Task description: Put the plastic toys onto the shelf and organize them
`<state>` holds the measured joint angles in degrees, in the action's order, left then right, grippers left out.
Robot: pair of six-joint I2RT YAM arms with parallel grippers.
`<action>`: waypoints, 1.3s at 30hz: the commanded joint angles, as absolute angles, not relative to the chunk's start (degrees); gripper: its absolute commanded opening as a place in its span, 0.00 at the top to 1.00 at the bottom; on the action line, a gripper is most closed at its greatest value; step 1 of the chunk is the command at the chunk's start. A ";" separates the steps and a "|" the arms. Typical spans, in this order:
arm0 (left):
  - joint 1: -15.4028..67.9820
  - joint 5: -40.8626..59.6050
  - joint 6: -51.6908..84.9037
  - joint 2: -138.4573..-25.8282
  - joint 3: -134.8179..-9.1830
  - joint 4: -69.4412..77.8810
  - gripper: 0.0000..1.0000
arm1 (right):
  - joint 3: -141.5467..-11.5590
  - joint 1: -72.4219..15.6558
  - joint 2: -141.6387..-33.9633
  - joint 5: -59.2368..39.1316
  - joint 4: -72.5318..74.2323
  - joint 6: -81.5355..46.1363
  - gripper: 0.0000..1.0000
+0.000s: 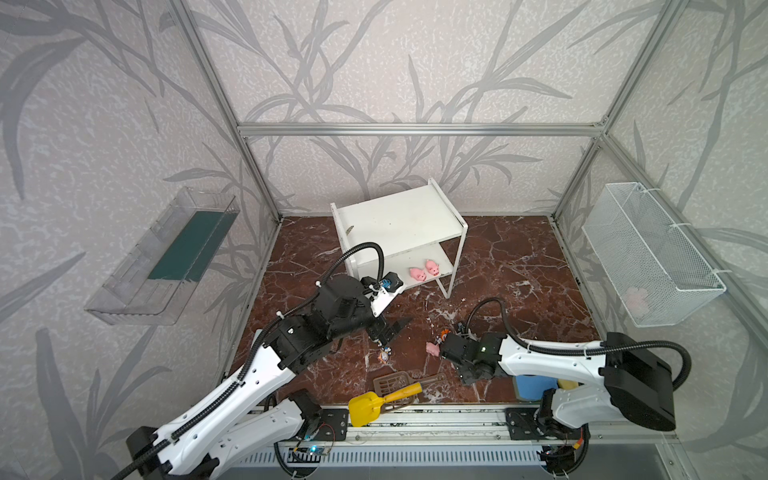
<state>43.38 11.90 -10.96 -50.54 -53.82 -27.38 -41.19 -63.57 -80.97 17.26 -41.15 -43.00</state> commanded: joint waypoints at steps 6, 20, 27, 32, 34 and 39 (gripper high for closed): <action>43.16 12.09 -12.28 -49.82 -53.80 -27.07 0.01 | -42.17 -63.98 -72.06 17.97 -41.43 -41.25 0.23; 43.11 11.74 -12.39 -49.81 -53.88 -27.25 0.01 | -40.10 -50.02 -70.98 11.47 -32.14 -28.89 0.22; 43.19 11.61 -12.37 -49.57 -53.95 -27.33 0.01 | -43.24 -47.72 -79.65 10.57 -31.80 -24.80 0.22; 43.16 11.47 -12.48 -49.31 -53.85 -27.35 0.01 | -46.23 -49.43 -84.24 11.54 -36.63 -23.55 0.22; 43.20 11.47 -12.48 -49.22 -53.79 -27.34 0.01 | -45.97 -51.10 -83.41 12.60 -37.71 -24.14 0.22; 43.21 11.62 -12.39 -49.23 -53.79 -27.33 0.01 | -44.94 -54.16 -81.33 12.99 -40.29 -26.54 0.22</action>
